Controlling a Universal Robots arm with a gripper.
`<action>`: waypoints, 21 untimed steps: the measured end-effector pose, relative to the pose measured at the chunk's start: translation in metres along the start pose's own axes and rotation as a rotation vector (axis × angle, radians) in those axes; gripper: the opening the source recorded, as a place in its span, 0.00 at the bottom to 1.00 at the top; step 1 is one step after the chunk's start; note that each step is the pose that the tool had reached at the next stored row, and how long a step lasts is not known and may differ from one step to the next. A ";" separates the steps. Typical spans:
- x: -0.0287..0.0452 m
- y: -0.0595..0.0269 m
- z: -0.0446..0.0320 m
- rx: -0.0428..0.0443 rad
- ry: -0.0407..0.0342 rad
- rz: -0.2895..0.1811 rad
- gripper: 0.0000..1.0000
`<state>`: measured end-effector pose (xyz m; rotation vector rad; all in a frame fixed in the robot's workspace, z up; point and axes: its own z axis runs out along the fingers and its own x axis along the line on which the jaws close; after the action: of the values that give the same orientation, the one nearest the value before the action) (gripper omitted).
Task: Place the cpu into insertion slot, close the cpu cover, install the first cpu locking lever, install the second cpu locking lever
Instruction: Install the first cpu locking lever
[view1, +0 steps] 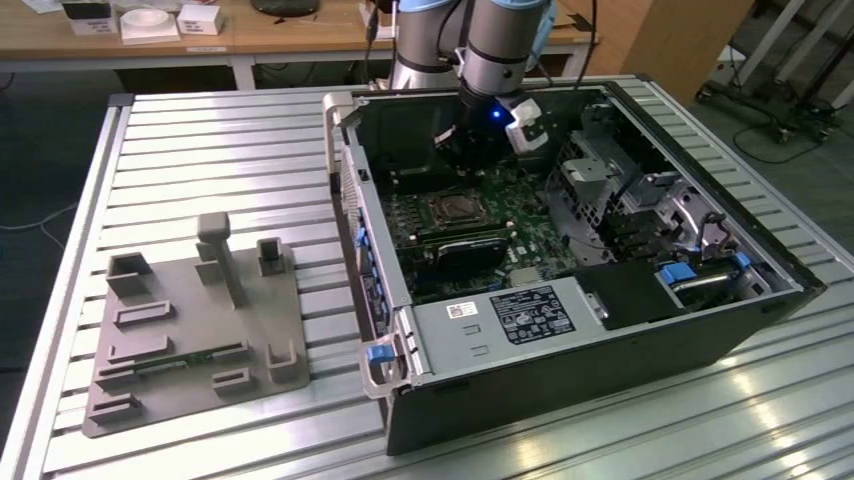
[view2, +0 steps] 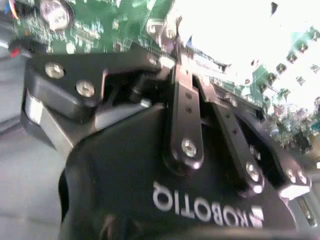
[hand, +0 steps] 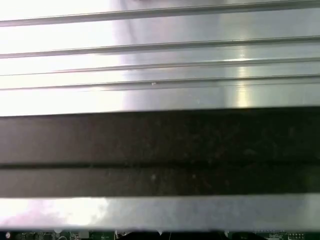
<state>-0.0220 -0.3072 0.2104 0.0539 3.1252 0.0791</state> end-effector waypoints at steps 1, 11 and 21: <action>0.0000 0.0000 -0.0010 0.0000 0.0001 0.000 0.10; 0.0005 0.0008 -0.0172 -0.0159 0.0007 0.000 0.10; 0.0233 -0.0015 -0.0179 -0.0206 -0.0005 0.000 0.10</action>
<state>-0.0455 -0.3088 0.2279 0.0540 3.1234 0.1112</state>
